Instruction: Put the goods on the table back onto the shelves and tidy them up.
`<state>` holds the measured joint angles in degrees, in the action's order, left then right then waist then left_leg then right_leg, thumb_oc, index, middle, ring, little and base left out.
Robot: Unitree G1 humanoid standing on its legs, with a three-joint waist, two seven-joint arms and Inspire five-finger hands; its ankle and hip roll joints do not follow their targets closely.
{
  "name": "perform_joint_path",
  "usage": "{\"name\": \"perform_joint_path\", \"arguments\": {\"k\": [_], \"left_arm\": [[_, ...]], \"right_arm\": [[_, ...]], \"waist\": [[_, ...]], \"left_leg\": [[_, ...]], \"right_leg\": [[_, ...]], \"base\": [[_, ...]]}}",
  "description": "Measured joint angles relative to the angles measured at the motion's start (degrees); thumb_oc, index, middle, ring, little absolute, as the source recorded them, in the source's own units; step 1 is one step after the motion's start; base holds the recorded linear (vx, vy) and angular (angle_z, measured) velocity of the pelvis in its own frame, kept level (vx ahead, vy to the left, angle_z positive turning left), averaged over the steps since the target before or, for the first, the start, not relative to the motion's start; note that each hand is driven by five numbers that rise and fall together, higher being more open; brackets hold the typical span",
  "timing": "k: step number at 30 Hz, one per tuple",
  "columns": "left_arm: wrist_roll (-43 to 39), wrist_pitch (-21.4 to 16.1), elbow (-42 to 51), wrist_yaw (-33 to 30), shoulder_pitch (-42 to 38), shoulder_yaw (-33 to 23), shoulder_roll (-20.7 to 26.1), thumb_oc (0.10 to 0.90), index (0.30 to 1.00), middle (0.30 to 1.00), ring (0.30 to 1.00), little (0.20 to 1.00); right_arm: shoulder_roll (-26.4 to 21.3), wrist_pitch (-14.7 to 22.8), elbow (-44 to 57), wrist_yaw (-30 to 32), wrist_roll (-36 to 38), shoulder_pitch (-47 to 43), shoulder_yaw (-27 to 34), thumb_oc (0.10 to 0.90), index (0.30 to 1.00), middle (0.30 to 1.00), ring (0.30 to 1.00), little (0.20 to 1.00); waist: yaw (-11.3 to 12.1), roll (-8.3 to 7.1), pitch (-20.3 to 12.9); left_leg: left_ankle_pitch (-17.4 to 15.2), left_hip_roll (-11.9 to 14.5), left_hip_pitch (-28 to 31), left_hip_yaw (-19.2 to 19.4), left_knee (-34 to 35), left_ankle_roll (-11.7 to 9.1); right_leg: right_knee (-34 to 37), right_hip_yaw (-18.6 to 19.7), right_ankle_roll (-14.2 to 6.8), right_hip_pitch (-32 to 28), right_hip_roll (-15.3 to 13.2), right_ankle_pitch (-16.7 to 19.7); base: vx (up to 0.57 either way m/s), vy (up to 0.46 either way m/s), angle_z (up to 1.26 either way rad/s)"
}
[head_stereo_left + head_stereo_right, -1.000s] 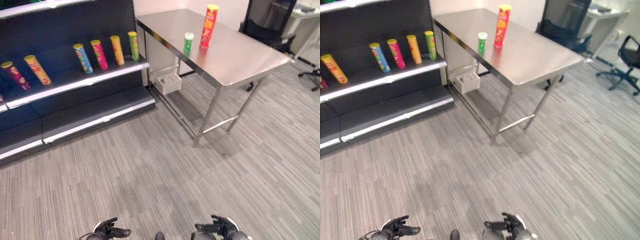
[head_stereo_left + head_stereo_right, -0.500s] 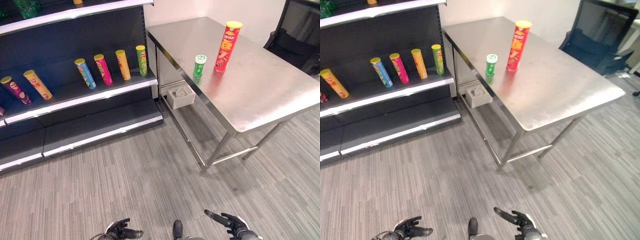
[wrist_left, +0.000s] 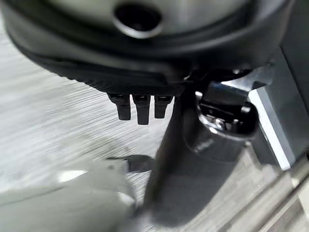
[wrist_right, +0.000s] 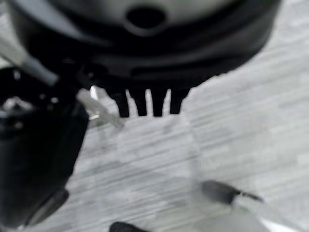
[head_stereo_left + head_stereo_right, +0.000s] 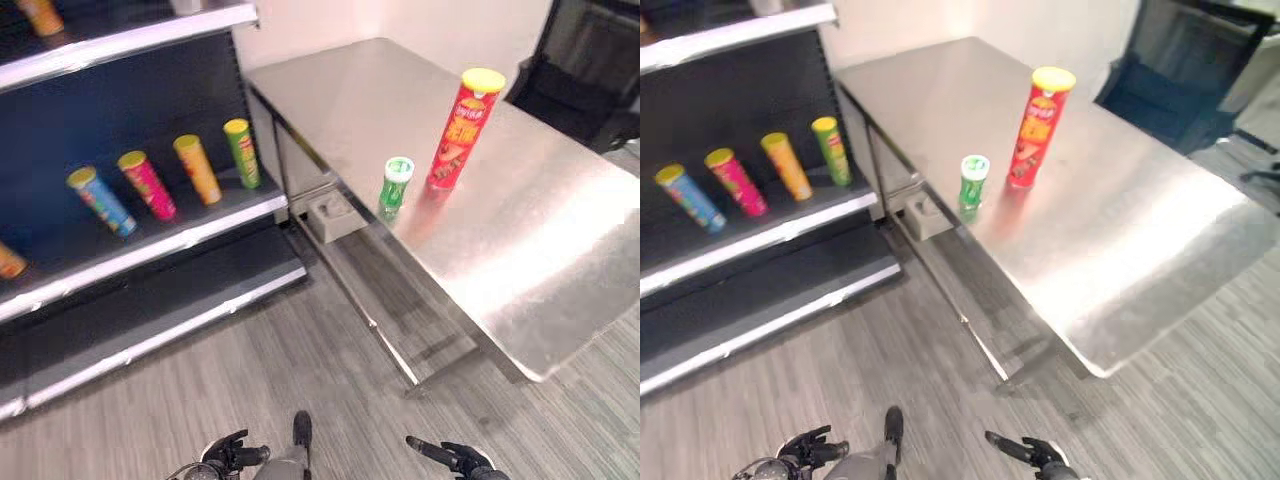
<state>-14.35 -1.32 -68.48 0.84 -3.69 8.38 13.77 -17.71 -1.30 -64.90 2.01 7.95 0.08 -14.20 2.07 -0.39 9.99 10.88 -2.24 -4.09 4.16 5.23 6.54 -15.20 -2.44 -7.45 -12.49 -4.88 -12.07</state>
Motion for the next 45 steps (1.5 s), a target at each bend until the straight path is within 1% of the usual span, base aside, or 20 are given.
{"name": "perform_joint_path", "arguments": {"k": [2, 3, 4, 6, 8, 9, 11, 16, 17, 19, 28, 29, 30, 33, 34, 35, 36, 39, 43, 45], "left_arm": [[0.93, 0.09, -0.12, -0.06, -1.34, 0.42, 0.42, 0.8, 0.9, 0.9, 0.9, 0.9], [0.94, 0.09, -0.11, -0.06, -1.35, 0.41, 0.43, 0.8, 0.9, 0.9, 0.9, 0.9], [0.99, 0.02, -0.04, -0.1, -1.94, 0.39, 0.7, 0.8, 0.9, 0.9, 0.9, 0.9], [0.99, -0.23, -0.12, -0.2, -1.64, 0.43, 1.01, 0.8, 0.9, 0.9, 0.9, 0.9], [0.95, 0.48, 0.86, -0.32, -1.14, 0.37, 1.85, 0.8, 0.9, 0.9, 0.9, 0.9], [1.01, 1.52, 0.84, -0.48, -0.01, 0.46, 2.23, 0.8, 0.9, 0.9, 0.9, 0.9], [1.06, 1.51, 0.51, -0.41, 0.71, 0.46, 2.42, 0.8, 0.9, 0.9, 0.9, 0.9], [1.05, 1.37, 2.62, -0.3, 4.14, 0.53, 2.36, 0.8, 0.9, 0.9, 0.9, 0.9], [1.1, 1.55, 2.23, -0.22, 4.71, 1.13, 2.31, 0.8, 0.9, 0.9, 0.9, 0.9], [1.3, 1.43, 2.25, -0.17, 4.73, 2.3, 2.18, 0.8, 0.9, 0.9, 0.9, 0.9], [3.37, 1.19, 2.77, 1.25, 3.09, 1.68, 2.1, 0.8, 0.9, 0.9, 0.9, 0.9], [3.39, 1.17, 3.28, 1.35, 4.22, -0.67, 2.13, 0.8, 0.9, 0.9, 0.9, 0.9], [3.67, 1.23, 3.3, 1.42, 5.01, -1.98, 2.06, 0.8, 0.9, 0.9, 0.9, 0.9], [4.86, 1.51, 3.33, 1.32, 6.34, -2.87, 1.36, 0.8, 0.9, 0.9, 0.9, 0.9], [6.06, 1.32, 3.35, 1.52, 7.46, -2.71, 0.54, 0.8, 0.9, 0.9, 0.9, 0.9], [6.16, 1.27, 3.14, 1.94, 8.21, -2.66, 0.62, 0.8, 0.9, 0.9, 0.9, 0.9], [6.72, 1.3, 3.31, 2.32, 8.31, -2.37, 0.59, 0.8, 0.9, 0.9, 0.9, 0.9], [7.8, 1.13, 4.67, 3.88, 9.51, -2.2, -0.37, 0.8, 0.9, 0.9, 0.9, 0.9], [7.98, -0.33, 8.34, 6.27, 8.73, -1.31, -0.88, 0.8, 0.9, 0.9, 0.9, 0.9], [8.94, -0.86, 8.65, 7.49, 7.64, 0.39, -0.82, 0.8, 0.9, 0.9, 0.9, 0.9]], "right_arm": [[0.16, 0.07, 0.24, -0.52, -0.03, -0.2, 1.2, 0.8, 0.9, 0.9, 0.9, 0.9], [0.17, 0.06, 0.23, -0.52, -0.04, -0.2, 1.24, 0.8, 0.9, 0.9, 0.9, 0.9], [0.24, -0.01, 0.38, -0.49, -0.02, -0.75, 1.71, 0.8, 0.9, 0.9, 0.9, 0.9], [0.8, -0.07, 0.1, -0.55, -0.02, -0.6, 1.66, 0.8, 0.9, 0.9, 0.9, 0.9], [1.2, 1.31, 0.74, -0.55, 0.09, -1.63, 1.96, 0.8, 0.9, 0.9, 0.9, 0.9], [1.48, 1.08, 0.28, -0.52, 0.12, -2.86, 2.53, 0.8, 0.9, 0.9, 0.9, 0.9], [1.7, 0.65, -1.76, -0.52, 0.12, -1.92, 2.4, 0.8, 0.9, 0.9, 0.9, 0.9], [2.04, -0.05, -4.89, -0.55, 0.33, 0.69, 4.16, 0.8, 0.9, 0.9, 0.9, 0.9], [2.06, -0.33, -5.41, -0.52, 0.31, 1.99, 5.15, 0.8, 0.9, 0.9, 0.9, 0.9], [1.94, -0.44, -6.97, -0.43, 0.3, 3.36, 6.95, 0.8, 0.9, 0.9, 0.9, 0.9], [-1.6, -1.12, -12.1, -0.66, 2.31, 7.4, 19.3, 0.8, 0.9, 0.9, 0.9, 0.9], [-4.83, -1.91, -8.59, -0.58, 5.49, 9.07, 29.49, 0.8, 0.9, 0.9, 0.9, 0.9], [-6.96, -2.75, -2.93, -0.48, 7.0, 11.32, 34.24, 0.8, 0.9, 0.9, 0.9, 0.9], [-12.91, -2.75, 14.59, 0.5, 10.63, 17.6, 40.31, 0.8, 0.9, 0.9, 0.9, 0.9], [-19.33, -2.14, 27.81, 0.19, 12.39, 21.69, 43.73, 0.8, 0.9, 0.9, 0.9, 0.9], [-23.74, 1.09, 30.08, 0.17, 13.41, 21.97, 43.99, 0.8, 0.9, 0.9, 0.9, 0.9], [-27.07, 0.56, 35.7, 0.25, 14.35, 22.36, 45.1, 0.8, 0.9, 0.9, 0.9, 0.9], [-35.91, 1.31, 61.25, -1.95, 17.62, 25.06, 46.34, 0.8, 0.9, 0.9, 0.9, 0.9], [-43.77, 8.7, 84.05, -12.19, 21.9, 21.31, 40.64, 0.8, 0.9, 0.9, 0.9, 0.9], [-46.45, 9.08, 88.53, -19.52, 22.01, 19.72, 34.63, 0.8, 0.9, 0.9, 0.9, 0.9]], "waist": [[-0.89, 0.23, 0.08], [-0.9, 0.24, 0.08], [-1.41, 0.5, 0.11], [-0.93, 0.6, 0.08], [-0.92, 0.55, 0.83], [-1.33, 1.12, 1.23], [-1.85, 0.76, 1.29], [-1.33, -1.29, -0.48], [-1.74, -2.31, -0.88], [-1.95, -2.13, -1.26], [-6.04, -1.21, -2.08], [-7.06, -0.97, -2.23], [-7.89, -0.96, -2.18], [-9.36, 1.2, -2.82], [-10.37, 2.74, -3.52], [-10.85, 2.47, -3.73], [-11.31, 2.31, -3.75], [-12.82, 2.46, -3.44], [-11.24, 0.35, -2.79], [-7.52, 0.31, -2.51]], "left_leg": [[-1.21, -1.02, 0.93, -0.03, -0.02, 1.55], [-1.21, -1.03, 0.94, -0.03, -0.02, 1.56], [-1.79, -1.84, 2.02, -0.17, -0.05, 0.94], [-2.89, -2.25, 4.02, -0.42, -0.07, 0.1], [-5.91, -2.41, 5.26, 0.57, -0.05, 2.46], [-5.84, -2.31, 6.07, 1.88, 0.02, 0.59], [-7.17, -2.46, 7.29, 1.72, 0.07, -0.72], [-8.49, -2.18, 8.56, 1.92, -0.01, -1.43], [-9.13, -1.9, 9.31, 1.97, -0.04, -2.51], [-10.18, -0.03, 10.69, 3.0, -0.05, -4.4], [-11.13, 2.26, 12.04, 5.8, 0.0, -6.11], [-11.24, 2.27, 12.6, 7.14, 0.08, -6.09], [-11.56, 2.38, 12.85, 7.98, 0.28, -5.9], [-12.13, 3.64, 12.92, 9.36, 0.33, -5.33], [-12.49, 3.97, 12.96, 10.65, 0.33, -5.84], [-12.61, 3.98, 13.21, 11.22, 0.33, -6.33], [-12.32, 4.21, 13.25, 11.4, 0.34, -7.04], [-11.53, 5.58, 13.7, 11.31, 0.34, -8.45], [-11.39, 6.43, 13.23, 11.06, 0.31, -9.49], [-9.71, 8.48, 9.94, 11.03, 0.31, -9.12]], "right_leg": [[-13.27, -0.35, -0.58, 7.77, -1.81, -0.71], [-13.41, -0.36, -0.59, 7.86, -1.83, -0.71], [-18.77, -0.26, -1.13, 13.39, -3.51, -1.12], [-16.19, 0.0, -1.72, 15.42, -4.45, -1.09], [-17.17, -3.73, -1.18, 21.46, -7.31, -0.31], [-6.77, -9.83, -1.22, 23.97, -8.32, 1.62], [6.48, -10.12, -1.92, 22.44, -6.56, 6.33], [9.59, -8.62, -0.27, 21.79, -4.57, 13.22], [13.95, -8.66, 1.86, 19.58, -3.74, 19.25], [20.46, -8.33, 4.53, 15.51, -0.86, 22.14], [21.01, -6.4, 3.99, 15.1, 1.71, 21.05], [21.01, -4.96, 3.86, 15.28, 2.01, 21.08], [21.02, -4.74, 3.78, 15.18, 2.09, 21.13], [19.65, -5.12, 2.55, 15.45, 2.68, 20.86], [19.14, -4.5, 1.5, 15.24, 1.57, 20.07], [20.15, -4.42, 2.0, 14.86, 1.52, 20.91], [20.63, -3.87, 3.38, 14.82, 2.13, 21.41], [20.64, -2.93, 3.9, 14.94, 3.62, 21.57], [20.98, -2.46, 4.1, 15.29, 4.53, 21.28], [17.0, -3.89, 0.1, 18.4, 4.61, 18.07]], "base": [[0.04, 0.134, 0.01], [0.0, 0.001, 0.21], [0.03, 0.06, 0.19], [0.13, 0.148, 0.17], [0.18, -0.015, -0.3], [0.16, -0.088, -0.32], [0.1, -0.073, 0.09], [0.07, -0.055, -0.03], [0.08, -0.064, -0.12], [0.08, -0.06, -0.31], [0.06, 0.003, -0.21], [0.07, 0.039, -0.41], [0.08, 0.051, -0.49], [0.01, 0.028, -0.3], [-0.02, 0.012, -0.53], [-0.02, 0.013, -0.51], [-0.02, 0.007, -0.32], [0.0, -0.013, -0.25], [0.0, -0.025, 0.02], [0.01, -0.055, 0.63]]}}
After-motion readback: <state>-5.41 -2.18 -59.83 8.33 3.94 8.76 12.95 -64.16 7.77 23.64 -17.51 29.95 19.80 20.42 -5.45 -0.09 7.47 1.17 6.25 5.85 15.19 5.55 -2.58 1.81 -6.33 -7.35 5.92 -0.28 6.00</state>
